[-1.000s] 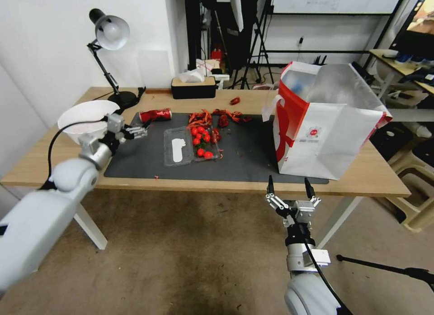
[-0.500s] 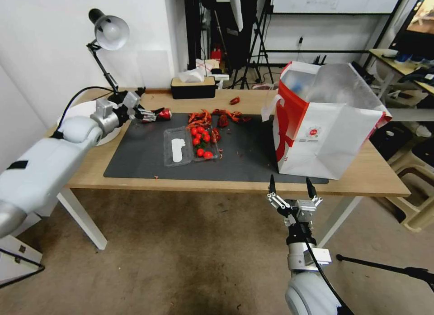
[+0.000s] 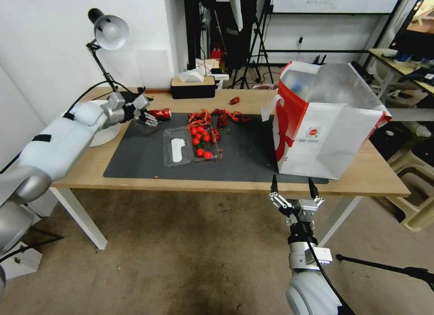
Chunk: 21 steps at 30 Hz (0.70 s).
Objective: Pick up the trash from the table and place it into the takeout bag.
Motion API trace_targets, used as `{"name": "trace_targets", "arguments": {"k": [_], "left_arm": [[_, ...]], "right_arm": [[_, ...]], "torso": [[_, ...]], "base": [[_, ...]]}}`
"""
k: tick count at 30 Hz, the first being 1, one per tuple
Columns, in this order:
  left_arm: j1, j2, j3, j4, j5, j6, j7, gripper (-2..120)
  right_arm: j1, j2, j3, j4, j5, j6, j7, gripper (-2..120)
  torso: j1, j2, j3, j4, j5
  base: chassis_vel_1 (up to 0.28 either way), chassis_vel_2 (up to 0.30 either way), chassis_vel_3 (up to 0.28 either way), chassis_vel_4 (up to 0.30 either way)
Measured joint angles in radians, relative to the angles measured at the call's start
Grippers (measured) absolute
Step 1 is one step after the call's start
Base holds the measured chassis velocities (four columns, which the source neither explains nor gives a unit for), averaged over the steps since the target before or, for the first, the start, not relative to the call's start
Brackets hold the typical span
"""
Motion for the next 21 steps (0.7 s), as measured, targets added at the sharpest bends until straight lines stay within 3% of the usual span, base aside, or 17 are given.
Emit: {"name": "trace_targets", "arguments": {"k": [5, 21], "left_arm": [[-0.024, -0.014, 0.016, 0.053, 0.017, 0.01, 0.01, 100], [-0.045, -0.052, 0.046, 0.097, 0.021, 0.036, 0.002, 93]], "right_arm": [[0.003, 0.0, 0.0, -0.002, 0.001, 0.001, 0.0, 100], [0.009, -0.001, -0.003, -0.009, 0.004, 0.003, 0.0, 100]], "torso": [[0.0, 0.0, 0.0, 0.0001, 0.0], [0.0, 0.0, 0.0, 0.0, 0.0]], "base": [[0.0, 0.0, 0.0, 0.0], [0.0, 0.0, 0.0, 0.0]]}}
